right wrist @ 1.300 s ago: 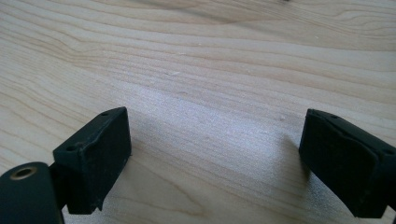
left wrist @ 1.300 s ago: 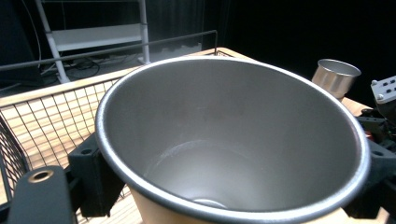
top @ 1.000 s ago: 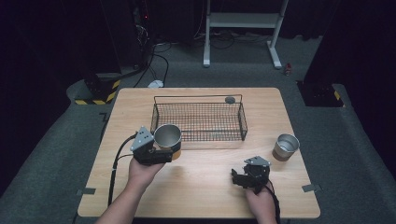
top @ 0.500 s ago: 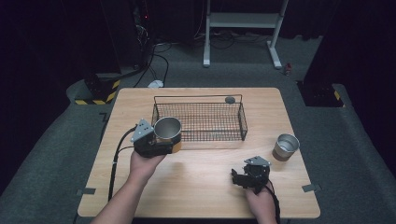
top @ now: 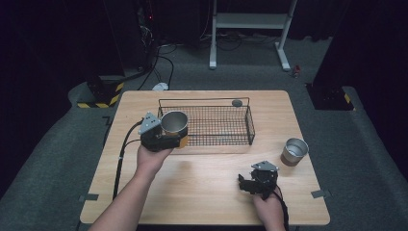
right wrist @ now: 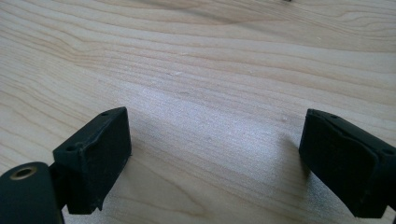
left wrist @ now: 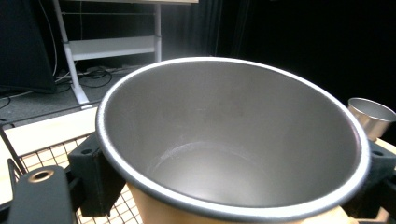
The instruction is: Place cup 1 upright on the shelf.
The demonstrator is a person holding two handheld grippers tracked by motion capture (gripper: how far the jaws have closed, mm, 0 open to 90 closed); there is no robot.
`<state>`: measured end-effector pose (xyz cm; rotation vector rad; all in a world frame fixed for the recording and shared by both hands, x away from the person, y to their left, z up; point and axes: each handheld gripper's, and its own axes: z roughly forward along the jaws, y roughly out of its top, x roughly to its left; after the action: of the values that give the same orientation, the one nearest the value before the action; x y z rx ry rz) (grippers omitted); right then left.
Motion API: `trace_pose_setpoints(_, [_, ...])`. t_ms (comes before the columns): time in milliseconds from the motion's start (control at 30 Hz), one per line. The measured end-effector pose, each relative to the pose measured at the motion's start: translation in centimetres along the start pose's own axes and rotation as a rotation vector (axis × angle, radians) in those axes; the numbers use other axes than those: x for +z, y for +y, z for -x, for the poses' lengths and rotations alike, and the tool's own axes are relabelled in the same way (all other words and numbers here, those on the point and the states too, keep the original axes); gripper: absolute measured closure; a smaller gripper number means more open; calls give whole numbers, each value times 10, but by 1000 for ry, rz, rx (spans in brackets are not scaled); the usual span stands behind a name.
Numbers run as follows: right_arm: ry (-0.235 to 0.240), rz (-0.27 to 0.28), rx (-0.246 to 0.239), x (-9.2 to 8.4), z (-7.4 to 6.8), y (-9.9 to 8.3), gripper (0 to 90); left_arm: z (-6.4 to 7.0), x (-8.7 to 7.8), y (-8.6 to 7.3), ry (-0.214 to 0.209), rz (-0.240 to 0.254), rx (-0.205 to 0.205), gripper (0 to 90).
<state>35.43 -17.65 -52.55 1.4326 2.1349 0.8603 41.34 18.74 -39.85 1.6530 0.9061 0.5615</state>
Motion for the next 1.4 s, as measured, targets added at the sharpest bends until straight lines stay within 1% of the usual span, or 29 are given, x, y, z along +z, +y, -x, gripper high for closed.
trace_pose_setpoints(33, [0, 1, -1, 0, 0, 0, 92, -2, 2, 2, -2, 10, -7, 138])
trace_pose_setpoints(100, [-1, 2, -4, 0, 0, 0, 92, -6, 6, 4, -13, 13, -25, 138])
trace_pose_setpoints(167, [-1, 0, -4, 0, 0, 0, 92, -7, 8, 5, -13, 12, -29, 138])
trace_pose_setpoints(200, [0, 1, -8, 0, 0, -1, 92, -7, 12, 8, -8, 6, -19, 138])
trace_pose_setpoints(233, [-1, 3, -9, -1, 0, -1, 92, -8, 14, 9, -5, 11, -21, 138])
trace_pose_setpoints(300, [0, 3, -10, -1, 0, -1, 92, -9, 15, 9, -5, 15, -27, 138])
trace_pose_setpoints(333, [0, 3, -10, -1, 0, -1, 92, -11, 20, 10, -7, 8, -39, 138])
trace_pose_setpoints(367, [0, 2, -11, -1, 0, -1, 92, -11, 20, 10, -7, 8, -39, 138])
trace_pose_setpoints(400, [0, 2, -13, -1, 1, -1, 92, -12, 23, 11, -1, 1, -31, 138])
trace_pose_setpoints(567, [0, 2, -13, -1, 1, -1, 92, -14, 30, 13, 2, -3, -34, 138])
trace_pose_setpoints(733, [0, 3, -11, -1, 0, -1, 92, -17, 40, 15, 16, -7, -31, 138])
trace_pose_setpoints(767, [0, 3, -11, -1, 0, -1, 91, -18, 42, 15, 14, -7, -34, 138])
trace_pose_setpoints(900, [1, 3, -8, -1, 0, -1, 91, -19, 47, 18, 17, -4, -22, 138])
trace_pose_setpoints(933, [1, 3, -8, -1, 0, -1, 92, -20, 51, 19, 12, 0, -20, 138])
trace_pose_setpoints(967, [1, 3, -8, -1, 0, -1, 91, -20, 51, 19, 12, 0, -20, 138])
trace_pose_setpoints(1000, [1, 3, -8, -1, 0, -1, 91, -21, 55, 19, 16, -1, -28, 138])
trace_pose_setpoints(1167, [1, 3, -8, -1, 0, -1, 91, -22, 63, 19, 29, -7, -20, 138])
trace_pose_setpoints(1200, [1, 3, -8, -1, 0, -1, 92, -24, 67, 17, 32, -6, -31, 138])
trace_pose_setpoints(1300, [1, 3, -8, -1, 0, -1, 92, -26, 70, 15, 39, -8, -35, 138])
trace_pose_setpoints(1333, [2, 3, -7, -1, 0, -1, 92, -27, 73, 13, 48, -12, -33, 138])
trace_pose_setpoints(1367, [2, 3, -7, -1, 0, -1, 92, -27, 73, 13, 48, -12, -33, 138])
trace_pose_setpoints(1400, [1, 3, -8, -1, 0, -1, 92, -29, 76, 11, 62, -19, -35, 138])
